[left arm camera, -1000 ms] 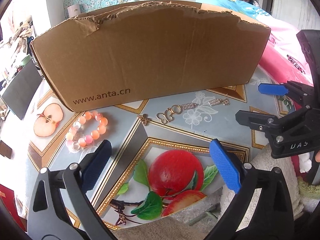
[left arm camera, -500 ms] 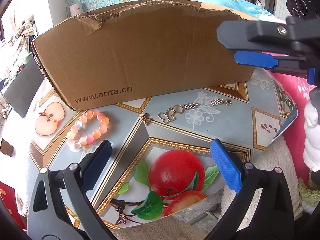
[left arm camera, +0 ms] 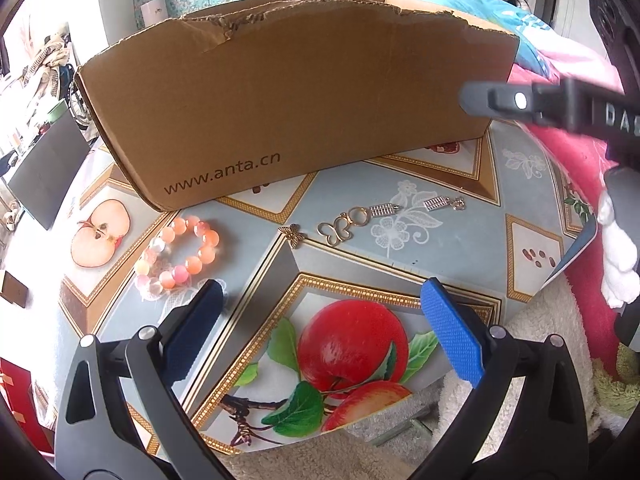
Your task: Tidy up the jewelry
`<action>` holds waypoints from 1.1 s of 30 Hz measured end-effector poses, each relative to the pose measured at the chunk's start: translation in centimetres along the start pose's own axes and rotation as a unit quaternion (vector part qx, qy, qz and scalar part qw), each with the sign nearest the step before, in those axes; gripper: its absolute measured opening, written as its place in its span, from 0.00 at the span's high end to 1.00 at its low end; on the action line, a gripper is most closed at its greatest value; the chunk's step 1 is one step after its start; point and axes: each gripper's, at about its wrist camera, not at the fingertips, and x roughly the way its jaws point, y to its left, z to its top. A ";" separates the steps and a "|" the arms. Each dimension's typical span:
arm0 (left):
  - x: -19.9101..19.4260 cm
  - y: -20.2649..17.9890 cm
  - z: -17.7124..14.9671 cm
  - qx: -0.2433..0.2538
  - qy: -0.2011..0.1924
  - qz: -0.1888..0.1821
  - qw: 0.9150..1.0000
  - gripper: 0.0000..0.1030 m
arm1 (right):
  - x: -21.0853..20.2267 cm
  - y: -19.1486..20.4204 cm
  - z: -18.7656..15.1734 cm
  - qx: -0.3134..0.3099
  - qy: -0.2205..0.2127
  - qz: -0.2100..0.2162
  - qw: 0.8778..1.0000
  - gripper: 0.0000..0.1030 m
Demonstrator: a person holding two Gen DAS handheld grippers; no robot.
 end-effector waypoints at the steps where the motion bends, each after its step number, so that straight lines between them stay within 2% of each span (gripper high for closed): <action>1: 0.0 0.0 -0.1 0.000 -0.001 0.000 1.000 0.07 | 0.1 -0.5 -0.5 0.000 0.008 -0.020 1.000 0.12; 3: 0.1 0.0 -0.1 0.000 0.000 0.000 1.000 0.07 | 0.4 -1.6 -1.7 0.006 0.029 -0.051 0.998 0.11; 7: 0.1 0.0 -0.1 -0.001 0.005 0.001 1.000 0.07 | 0.5 -3.0 -3.3 0.020 0.051 -0.084 0.995 0.11; 12: 0.1 -0.1 0.1 -0.011 0.013 0.007 1.000 0.07 | 1.1 -2.1 -3.3 -0.024 0.075 -0.112 0.991 0.06; 17: 0.1 -0.1 0.1 -0.007 0.017 0.005 1.000 0.07 | 1.6 -2.7 -2.9 -0.004 0.099 -0.101 0.990 0.06; 26: -0.2 0.1 -0.1 0.000 0.026 -0.003 1.000 0.07 | 1.9 -3.1 -2.6 -0.009 0.116 -0.083 0.990 0.06; 33: -0.3 0.1 0.1 -0.004 0.042 0.000 0.999 0.07 | 2.0 -3.0 -2.6 0.004 0.124 -0.092 0.988 0.06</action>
